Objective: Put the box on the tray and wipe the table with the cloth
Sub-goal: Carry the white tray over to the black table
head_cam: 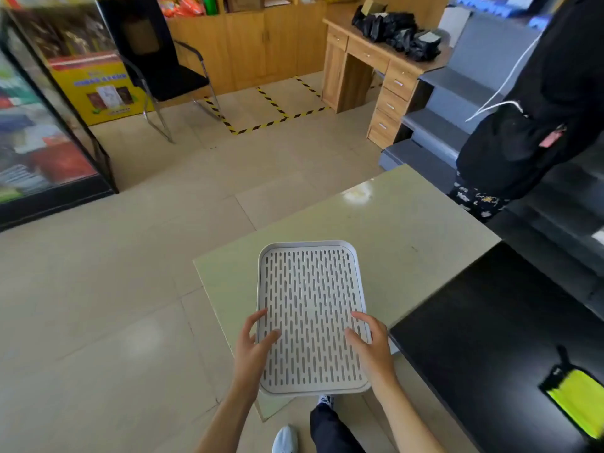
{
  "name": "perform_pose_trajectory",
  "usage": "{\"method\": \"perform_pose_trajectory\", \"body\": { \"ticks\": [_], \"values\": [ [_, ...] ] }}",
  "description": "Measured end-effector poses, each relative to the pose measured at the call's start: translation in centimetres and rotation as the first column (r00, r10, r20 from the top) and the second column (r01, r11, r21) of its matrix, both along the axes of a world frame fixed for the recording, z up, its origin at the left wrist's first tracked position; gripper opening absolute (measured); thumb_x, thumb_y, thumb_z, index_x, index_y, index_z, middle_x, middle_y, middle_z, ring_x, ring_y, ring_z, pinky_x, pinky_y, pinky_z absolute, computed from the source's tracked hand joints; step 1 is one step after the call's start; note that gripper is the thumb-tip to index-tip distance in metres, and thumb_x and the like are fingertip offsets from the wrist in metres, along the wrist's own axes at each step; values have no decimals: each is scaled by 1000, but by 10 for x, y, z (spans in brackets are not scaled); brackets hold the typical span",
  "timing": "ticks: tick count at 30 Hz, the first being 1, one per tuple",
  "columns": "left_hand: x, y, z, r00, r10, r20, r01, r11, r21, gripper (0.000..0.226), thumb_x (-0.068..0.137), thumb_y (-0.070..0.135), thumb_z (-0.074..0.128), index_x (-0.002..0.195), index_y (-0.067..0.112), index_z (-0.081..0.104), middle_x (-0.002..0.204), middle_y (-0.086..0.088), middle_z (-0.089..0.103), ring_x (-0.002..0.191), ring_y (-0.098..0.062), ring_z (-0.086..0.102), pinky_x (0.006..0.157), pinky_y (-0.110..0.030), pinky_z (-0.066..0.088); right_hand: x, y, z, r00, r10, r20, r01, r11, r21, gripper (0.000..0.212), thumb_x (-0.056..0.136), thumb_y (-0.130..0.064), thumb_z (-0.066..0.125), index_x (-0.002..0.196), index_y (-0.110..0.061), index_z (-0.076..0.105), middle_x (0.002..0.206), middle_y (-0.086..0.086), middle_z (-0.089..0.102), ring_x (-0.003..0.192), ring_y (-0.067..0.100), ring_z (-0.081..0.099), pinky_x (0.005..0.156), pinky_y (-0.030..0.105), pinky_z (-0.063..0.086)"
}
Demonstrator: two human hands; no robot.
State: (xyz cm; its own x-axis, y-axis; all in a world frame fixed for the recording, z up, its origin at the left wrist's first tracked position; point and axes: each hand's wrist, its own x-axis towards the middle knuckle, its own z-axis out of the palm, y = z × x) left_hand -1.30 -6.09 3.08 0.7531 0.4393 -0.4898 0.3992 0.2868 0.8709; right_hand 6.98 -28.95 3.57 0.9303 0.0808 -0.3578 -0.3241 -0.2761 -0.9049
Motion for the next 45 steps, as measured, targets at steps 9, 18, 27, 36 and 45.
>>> {"method": "perform_pose_trajectory", "body": {
  "ticks": [9, 18, 27, 36, 45],
  "values": [
    [11, -88, 16, 942, -324, 87, 322, 946, 32, 48, 90, 10, 74, 125, 42, 61, 122, -10, 71, 96, -30, 76, 78, -52, 64, -72, -109, 19, 955, -293, 47, 295, 955, -35, 44, 92, -20, 74, 123, -48, 61, 135, -25, 43, 126, 2, 51, 115, 46, 45],
    [8, -221, 38, 800, -591, 100, 582, 806, 109, 51, 88, 18, 77, 128, 45, 60, 131, -5, 67, 105, -28, 73, 83, -50, 64, -147, -230, 29, 792, -602, 100, 605, 796, -6, 45, 90, -12, 74, 118, -46, 66, 132, -20, 50, 123, 0, 54, 115, 47, 44],
    [-48, -389, 55, 680, -729, 82, 714, 683, 151, 61, 70, 46, 78, 127, 55, 57, 131, 9, 66, 111, -22, 70, 94, -55, 58, -245, -379, 45, 663, -742, 102, 737, 671, 84, 46, 92, -14, 74, 130, -36, 59, 135, -13, 47, 121, 5, 56, 95, 27, 52],
    [-98, -528, 74, 600, -784, 157, 772, 619, 144, 55, 89, 17, 75, 137, 37, 56, 132, 8, 65, 114, -19, 68, 91, -41, 58, -315, -504, 62, 562, -821, 97, 815, 570, 101, 52, 93, -18, 73, 138, -39, 55, 136, -11, 47, 119, 6, 57, 84, 22, 50],
    [-97, -641, 90, 457, -862, 220, 852, 496, 170, 58, 88, 24, 78, 137, 46, 56, 140, 8, 62, 122, -19, 66, 100, -51, 56, -345, -591, 78, 397, -910, 119, 904, 410, 120, 51, 92, -27, 76, 136, -44, 58, 135, -16, 48, 121, 6, 57, 103, 41, 52]
  ]
}}
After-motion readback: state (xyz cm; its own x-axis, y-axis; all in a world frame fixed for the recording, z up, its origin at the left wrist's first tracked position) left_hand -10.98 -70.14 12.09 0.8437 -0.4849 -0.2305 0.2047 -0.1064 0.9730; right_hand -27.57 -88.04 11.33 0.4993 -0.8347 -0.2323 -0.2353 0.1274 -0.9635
